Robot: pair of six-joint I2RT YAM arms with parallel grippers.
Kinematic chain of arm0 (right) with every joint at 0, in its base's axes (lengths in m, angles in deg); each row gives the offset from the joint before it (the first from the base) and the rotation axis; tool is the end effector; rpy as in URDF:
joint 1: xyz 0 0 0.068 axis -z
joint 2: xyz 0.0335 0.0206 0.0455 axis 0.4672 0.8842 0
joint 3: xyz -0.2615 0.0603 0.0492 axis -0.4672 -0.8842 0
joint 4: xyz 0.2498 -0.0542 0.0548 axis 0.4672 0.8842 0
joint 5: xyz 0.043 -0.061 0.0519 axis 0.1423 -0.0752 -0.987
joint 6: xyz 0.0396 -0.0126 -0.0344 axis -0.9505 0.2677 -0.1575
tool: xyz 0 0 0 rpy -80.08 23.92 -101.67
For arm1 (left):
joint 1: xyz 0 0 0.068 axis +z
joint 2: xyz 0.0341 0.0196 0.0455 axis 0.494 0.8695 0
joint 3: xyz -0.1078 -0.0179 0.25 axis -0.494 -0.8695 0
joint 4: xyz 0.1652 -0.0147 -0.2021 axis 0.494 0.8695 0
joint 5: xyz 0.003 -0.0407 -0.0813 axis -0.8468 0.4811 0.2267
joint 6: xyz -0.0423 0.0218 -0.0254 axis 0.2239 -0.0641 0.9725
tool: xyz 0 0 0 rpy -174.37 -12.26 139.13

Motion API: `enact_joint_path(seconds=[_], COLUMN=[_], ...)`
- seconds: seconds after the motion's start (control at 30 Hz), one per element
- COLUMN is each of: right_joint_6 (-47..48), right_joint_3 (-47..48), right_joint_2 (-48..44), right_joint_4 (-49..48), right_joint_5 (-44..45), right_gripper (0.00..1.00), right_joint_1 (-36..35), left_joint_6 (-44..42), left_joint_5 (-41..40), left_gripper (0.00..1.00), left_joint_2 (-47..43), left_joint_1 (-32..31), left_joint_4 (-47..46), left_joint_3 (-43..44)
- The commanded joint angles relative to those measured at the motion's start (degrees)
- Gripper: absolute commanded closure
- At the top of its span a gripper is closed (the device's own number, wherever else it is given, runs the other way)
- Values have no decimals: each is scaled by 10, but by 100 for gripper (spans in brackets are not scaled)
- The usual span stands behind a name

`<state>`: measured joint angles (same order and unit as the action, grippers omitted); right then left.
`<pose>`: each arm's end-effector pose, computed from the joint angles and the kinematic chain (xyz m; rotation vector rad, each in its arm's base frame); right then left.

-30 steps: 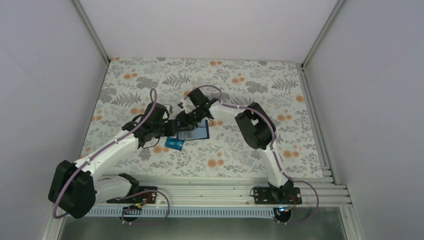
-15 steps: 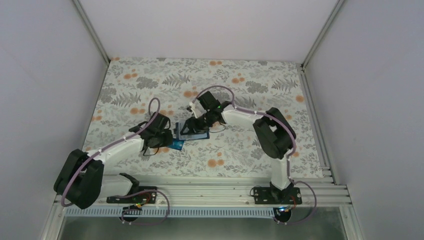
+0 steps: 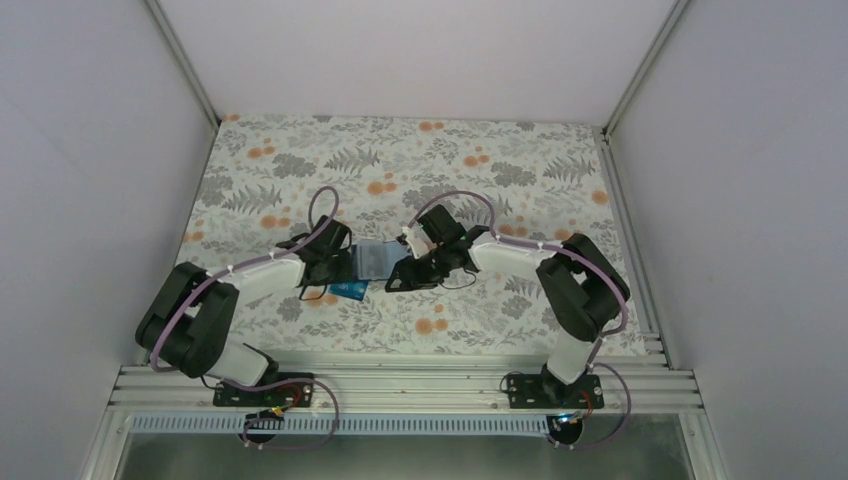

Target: Put the credit cards into the card holder

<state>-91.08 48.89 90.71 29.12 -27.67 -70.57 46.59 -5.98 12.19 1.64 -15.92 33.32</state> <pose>0.2348 0.2476 0.1596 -0.6436 2.8044 1.2608 0.2197 -0.1147 0.1415 -0.1967 2.7429 -0.2493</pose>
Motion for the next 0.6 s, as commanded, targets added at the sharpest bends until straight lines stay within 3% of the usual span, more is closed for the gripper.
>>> enact_joint_path(seconds=[0.0,0.33,0.57], right_joint_6=[11,13,4], right_joint_3=[-19,-42,-78], right_joint_2=[-23,-48,-95], right_joint_4=[-24,-25,-28], right_joint_5=[14,19,18], right_gripper=[47,47,46], right_joint_1=[0,1,0], left_joint_6=[-9,-19,3], left_joint_5=[-38,-19,-14], left_gripper=[90,88,88], left_joint_2=[10,49,2], left_joint_1=[3,-6,-45], left_joint_4=[-1,-7,41], left_joint_3=[25,2,-23])
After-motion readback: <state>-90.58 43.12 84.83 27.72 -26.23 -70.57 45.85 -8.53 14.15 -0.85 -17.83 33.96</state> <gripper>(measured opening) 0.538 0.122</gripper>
